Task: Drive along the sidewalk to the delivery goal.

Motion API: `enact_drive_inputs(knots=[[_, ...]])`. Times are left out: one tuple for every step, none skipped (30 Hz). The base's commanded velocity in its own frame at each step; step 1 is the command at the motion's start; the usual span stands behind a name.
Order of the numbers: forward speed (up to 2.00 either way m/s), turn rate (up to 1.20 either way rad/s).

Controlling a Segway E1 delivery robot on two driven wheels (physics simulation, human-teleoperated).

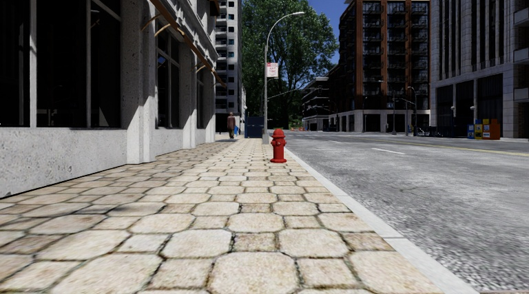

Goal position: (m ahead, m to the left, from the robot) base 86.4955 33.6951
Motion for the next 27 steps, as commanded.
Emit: enact_drive_inputs(knots=[[1.77,0.00],[2.00,0.00],[2.00,0.00],[1.91,0.00],[0.73,0.00],[0.00,0.00],[0.00,0.00],[0.00,0.00],[0.00,0.00],[0.00,0.00],[0.00,0.00],[0.00,0.00],[0.00,0.00],[0.00,0.00],[0.00,0.00],[0.14,0.00],[1.35,0.00],[1.35,0.00],[2.00,0.00],[2.00,0.00],[2.00,0.00],[2.00,0.00],[2.00,0.00],[2.00,0.00],[2.00,0.00],[2.00,0.00],[2.00,0.00]])
